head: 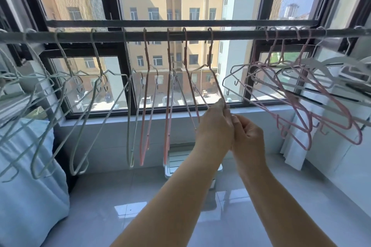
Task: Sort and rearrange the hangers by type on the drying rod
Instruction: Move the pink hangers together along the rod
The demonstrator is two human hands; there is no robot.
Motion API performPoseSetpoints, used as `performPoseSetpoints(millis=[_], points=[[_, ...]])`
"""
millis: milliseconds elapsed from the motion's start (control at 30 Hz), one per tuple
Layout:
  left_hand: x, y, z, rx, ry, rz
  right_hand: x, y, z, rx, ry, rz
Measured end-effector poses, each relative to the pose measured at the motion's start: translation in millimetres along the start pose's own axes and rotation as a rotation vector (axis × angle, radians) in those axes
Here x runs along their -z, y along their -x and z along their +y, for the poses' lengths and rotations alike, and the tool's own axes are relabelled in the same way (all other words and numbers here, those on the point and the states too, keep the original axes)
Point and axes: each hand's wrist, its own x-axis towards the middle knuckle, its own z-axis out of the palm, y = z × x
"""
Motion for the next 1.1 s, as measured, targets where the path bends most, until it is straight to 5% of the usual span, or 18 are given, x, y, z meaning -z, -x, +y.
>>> performPoseSetpoints(millis=[333, 733, 833, 933, 1100], points=[[1.2, -4.6, 0.3, -0.056, 0.033, 0.018, -0.7, -2.3, 0.3, 0.098, 0.064, 0.023], [9.1, 14.7, -12.7, -0.131, -0.006, 0.081, -11.4, 9.9, 6.0, -0.082, 0.021, -0.172], [10.4, 23.5, -7.2, -0.317, -0.01, 0.135, 4.7, 19.8, 3.8, -0.036, 0.311, -0.218], [7.6, 31.6, 2.8, -0.405, 0.074, 0.049, 30.1, 32.9, -1.8, 0.096, 0.658, -0.041], [-24.6, 30.4, 11.3, -0.302, 0.287, -0.178, 71.2, 42.6, -22.7, 0.28, 0.916, 0.196]])
